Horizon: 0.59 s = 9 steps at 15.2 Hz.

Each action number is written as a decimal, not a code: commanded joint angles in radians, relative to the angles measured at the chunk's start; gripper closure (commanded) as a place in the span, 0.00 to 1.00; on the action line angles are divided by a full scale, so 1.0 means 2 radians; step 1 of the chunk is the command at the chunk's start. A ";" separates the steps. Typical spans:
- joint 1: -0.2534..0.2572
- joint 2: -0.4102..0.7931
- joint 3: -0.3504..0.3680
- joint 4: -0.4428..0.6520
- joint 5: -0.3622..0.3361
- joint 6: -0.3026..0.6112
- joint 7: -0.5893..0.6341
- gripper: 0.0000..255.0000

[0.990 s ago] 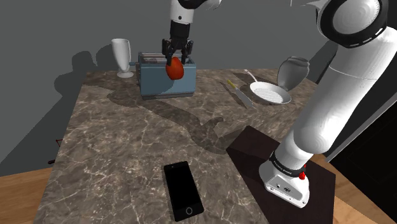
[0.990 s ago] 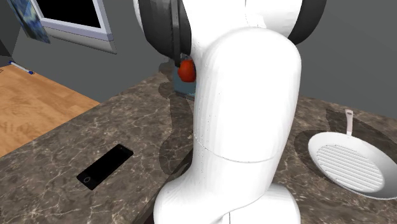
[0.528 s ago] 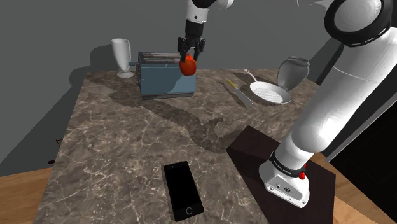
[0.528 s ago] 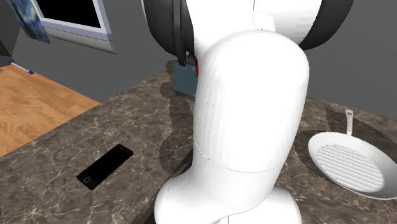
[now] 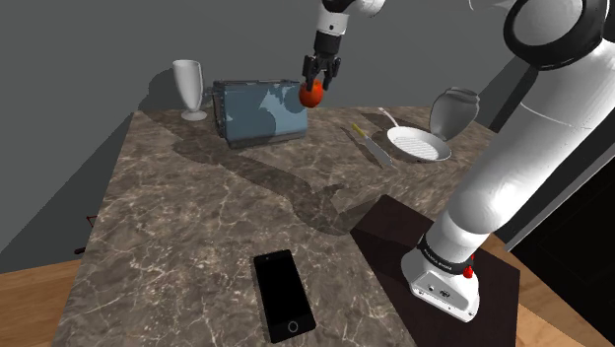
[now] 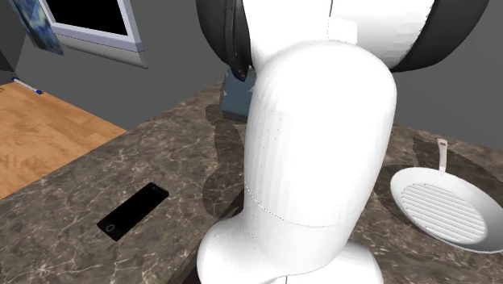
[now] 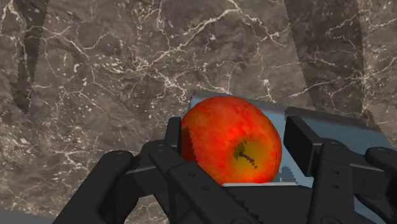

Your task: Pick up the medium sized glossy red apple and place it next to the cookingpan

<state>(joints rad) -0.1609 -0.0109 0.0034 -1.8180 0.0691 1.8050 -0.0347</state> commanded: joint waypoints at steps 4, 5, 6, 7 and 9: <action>-0.031 0.011 -0.030 0.016 -0.001 -0.009 -0.060 1.00; -0.036 0.015 -0.036 0.020 0.000 -0.011 -0.072 1.00; -0.042 0.019 -0.042 0.025 0.000 -0.013 -0.083 1.00; -0.048 0.023 -0.048 0.031 0.000 -0.015 -0.095 1.00; -0.060 0.033 -0.059 0.044 0.001 -0.019 -0.118 1.00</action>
<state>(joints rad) -0.2698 0.0429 -0.1034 -1.7448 0.0704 1.7698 -0.2471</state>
